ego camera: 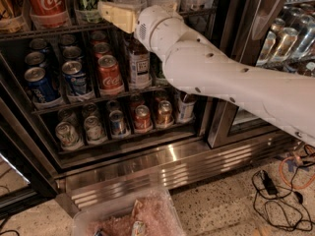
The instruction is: Pick green can from top shelf of fridge
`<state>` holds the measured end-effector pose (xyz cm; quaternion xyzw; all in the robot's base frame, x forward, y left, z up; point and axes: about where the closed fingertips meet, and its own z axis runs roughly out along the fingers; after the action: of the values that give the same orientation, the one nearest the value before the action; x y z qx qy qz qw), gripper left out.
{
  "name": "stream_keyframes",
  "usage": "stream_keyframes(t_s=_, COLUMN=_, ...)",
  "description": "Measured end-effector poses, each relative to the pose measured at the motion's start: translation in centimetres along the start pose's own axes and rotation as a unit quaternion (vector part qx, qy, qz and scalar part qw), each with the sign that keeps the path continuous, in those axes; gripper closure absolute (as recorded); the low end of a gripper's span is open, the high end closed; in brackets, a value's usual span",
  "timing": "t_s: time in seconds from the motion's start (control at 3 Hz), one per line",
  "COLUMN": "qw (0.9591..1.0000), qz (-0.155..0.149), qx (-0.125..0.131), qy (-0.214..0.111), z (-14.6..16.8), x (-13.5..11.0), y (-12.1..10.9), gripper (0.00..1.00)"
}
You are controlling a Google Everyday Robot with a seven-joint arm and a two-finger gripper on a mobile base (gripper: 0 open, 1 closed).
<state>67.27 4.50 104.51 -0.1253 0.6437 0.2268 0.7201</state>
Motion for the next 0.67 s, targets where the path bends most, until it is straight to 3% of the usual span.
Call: stream_keyframes(t_s=0.67, qw=1.0, qz=-0.002, qx=-0.003, qy=0.002, z=1.02, x=1.5, y=0.16, gripper=0.0)
